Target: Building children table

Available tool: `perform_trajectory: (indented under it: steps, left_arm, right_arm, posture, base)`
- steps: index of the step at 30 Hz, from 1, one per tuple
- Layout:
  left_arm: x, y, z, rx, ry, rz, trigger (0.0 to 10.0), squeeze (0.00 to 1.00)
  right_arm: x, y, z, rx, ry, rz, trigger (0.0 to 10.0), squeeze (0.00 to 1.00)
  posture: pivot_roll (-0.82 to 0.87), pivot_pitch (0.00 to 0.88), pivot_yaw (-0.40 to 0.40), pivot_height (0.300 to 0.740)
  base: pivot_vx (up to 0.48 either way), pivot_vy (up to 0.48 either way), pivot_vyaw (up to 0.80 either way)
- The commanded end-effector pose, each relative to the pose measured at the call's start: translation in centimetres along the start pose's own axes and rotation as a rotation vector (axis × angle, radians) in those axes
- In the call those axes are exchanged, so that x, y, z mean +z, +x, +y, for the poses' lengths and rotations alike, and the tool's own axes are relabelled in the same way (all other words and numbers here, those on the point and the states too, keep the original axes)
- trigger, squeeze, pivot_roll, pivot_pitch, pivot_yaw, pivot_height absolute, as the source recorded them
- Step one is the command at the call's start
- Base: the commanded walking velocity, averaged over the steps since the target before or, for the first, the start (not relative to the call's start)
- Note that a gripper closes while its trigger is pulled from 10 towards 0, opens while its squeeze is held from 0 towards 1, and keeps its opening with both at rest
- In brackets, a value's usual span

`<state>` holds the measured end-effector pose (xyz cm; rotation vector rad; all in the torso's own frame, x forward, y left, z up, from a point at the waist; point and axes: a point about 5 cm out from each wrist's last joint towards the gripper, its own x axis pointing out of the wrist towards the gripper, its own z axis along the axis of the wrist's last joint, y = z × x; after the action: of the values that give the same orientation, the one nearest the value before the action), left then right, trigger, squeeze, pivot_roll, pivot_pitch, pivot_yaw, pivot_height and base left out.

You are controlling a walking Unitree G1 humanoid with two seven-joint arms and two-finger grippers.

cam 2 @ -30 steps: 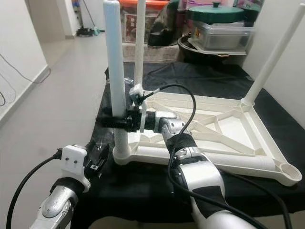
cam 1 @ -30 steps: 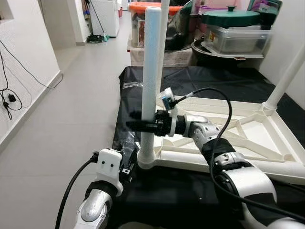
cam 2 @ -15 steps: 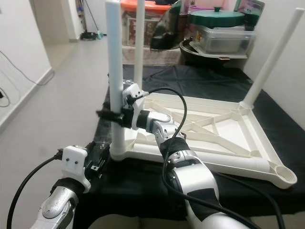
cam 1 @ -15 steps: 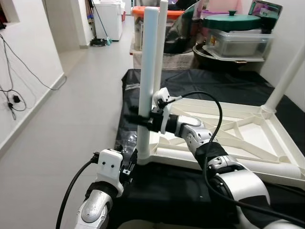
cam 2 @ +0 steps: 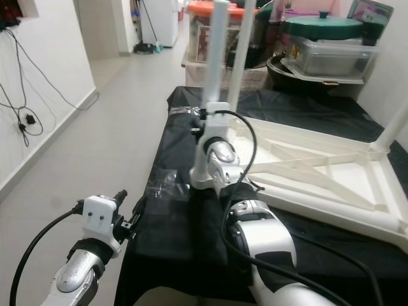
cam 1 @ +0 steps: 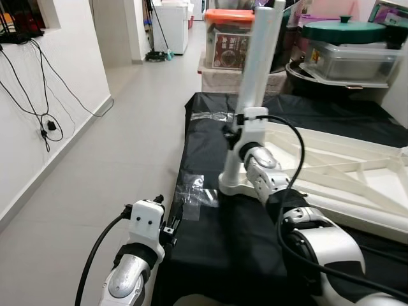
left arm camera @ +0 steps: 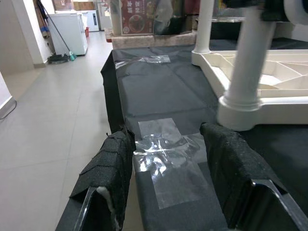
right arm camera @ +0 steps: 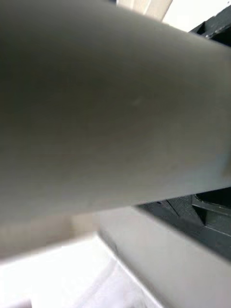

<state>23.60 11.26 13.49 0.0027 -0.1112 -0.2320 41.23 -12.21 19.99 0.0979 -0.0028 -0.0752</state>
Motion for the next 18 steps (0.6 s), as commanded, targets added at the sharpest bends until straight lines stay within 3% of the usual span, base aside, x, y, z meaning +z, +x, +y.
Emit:
perform_trajectory:
  steps: [1, 2, 3, 4, 5, 6, 7, 9, 10, 13, 14, 18]
  left_arm:
    - [-0.4, -0.1, 0.1, 0.000, 0.002, 0.015, 10.0, 0.00]
    - [-0.4, -0.1, 0.1, 0.000, 0.002, 0.015, 10.0, 0.00]
    - [-0.4, -0.1, 0.1, 0.000, 0.003, 0.015, 10.0, 0.00]
    - [-0.4, -0.1, 0.1, 0.000, 0.003, 0.015, 10.0, 0.00]
    - [-0.4, -0.1, 0.1, 0.000, 0.003, 0.015, 10.0, 0.00]
    - [-0.4, -0.1, 0.1, 0.000, 0.003, 0.015, 10.0, 0.00]
    - [-0.4, -0.1, 0.1, -0.001, 0.002, 0.016, 10.0, 0.00]
    - [-0.4, -0.1, 0.1, -0.001, 0.002, 0.016, 10.0, 0.00]
    - [-0.4, -0.1, 0.1, -0.002, 0.002, 0.016, 10.0, 0.00]
    - [-0.4, -0.1, 0.0, -0.002, 0.001, 0.016, 10.0, 0.00]
    - [-0.3, -0.2, 0.0, -0.004, 0.000, 0.014, 10.0, 0.00]
    - [-0.1, -0.1, -0.3, -0.015, -0.007, 0.004, 10.0, 0.00]
  right_arm:
    - [-3.0, -0.6, -1.3, -0.136, 0.036, 0.122, 0.0, 0.00]
    - [-3.0, -0.6, -1.3, -0.136, 0.036, 0.122, 0.0, 0.00]
    - [-3.0, -0.7, -0.8, -0.132, 0.048, 0.108, 3.2, 0.00]
    - [-3.0, -0.7, -0.8, -0.132, 0.048, 0.108, 3.2, 0.00]
    - [-2.9, -0.8, 0.0, -0.075, 0.078, 0.090, 10.0, 0.00]
    - [-2.9, -0.8, 0.0, -0.075, 0.078, 0.090, 10.0, 0.00]
    - [-2.7, -0.9, 0.8, 0.006, 0.097, 0.053, 10.0, 0.01]
    - [-2.7, -0.9, 0.8, 0.006, 0.097, 0.053, 10.0, 0.01]
    - [-2.6, -1.1, 1.5, 0.075, 0.117, 0.022, 10.0, 1.00]
    - [-2.4, -1.2, 1.8, 0.123, 0.111, -0.012, 10.0, 1.00]
    - [-2.0, -1.3, 2.2, 0.241, 0.118, -0.050, 10.0, 0.00]
    - [-1.5, -1.5, 2.4, 0.500, 0.150, -0.059, 10.0, 0.00]
  posture:
    - [0.03, 0.000, -0.044, 0.740]
    - [0.03, 0.000, -0.044, 0.740]
    - [0.03, 0.000, -0.044, 0.740]
    - [0.03, 0.000, -0.044, 0.740]
    - [0.03, 0.000, -0.044, 0.740]
    - [0.03, 0.000, -0.044, 0.740]
    - [0.03, 0.000, -0.044, 0.740]
    - [0.03, 0.000, -0.044, 0.740]
    - [0.03, 0.000, -0.044, 0.740]
    - [0.03, 0.000, -0.041, 0.740]
    - [0.02, 0.000, -0.038, 0.740]
    - [0.02, 0.000, -0.038, 0.740]
  base:
    - [0.000, 0.000, 0.00]
    - [0.000, 0.000, 0.00]
    - [0.000, 0.000, 0.00]
    - [0.000, 0.000, 0.00]
    - [0.000, 0.000, 0.00]
    - [0.000, 0.000, 0.00]
    - [0.000, 0.000, 0.00]
    - [0.000, 0.000, 0.00]
    - [0.000, 0.000, 0.00]
    - [0.000, 0.000, 0.00]
    - [0.000, 0.000, 0.00]
    - [0.000, 0.000, 0.00]
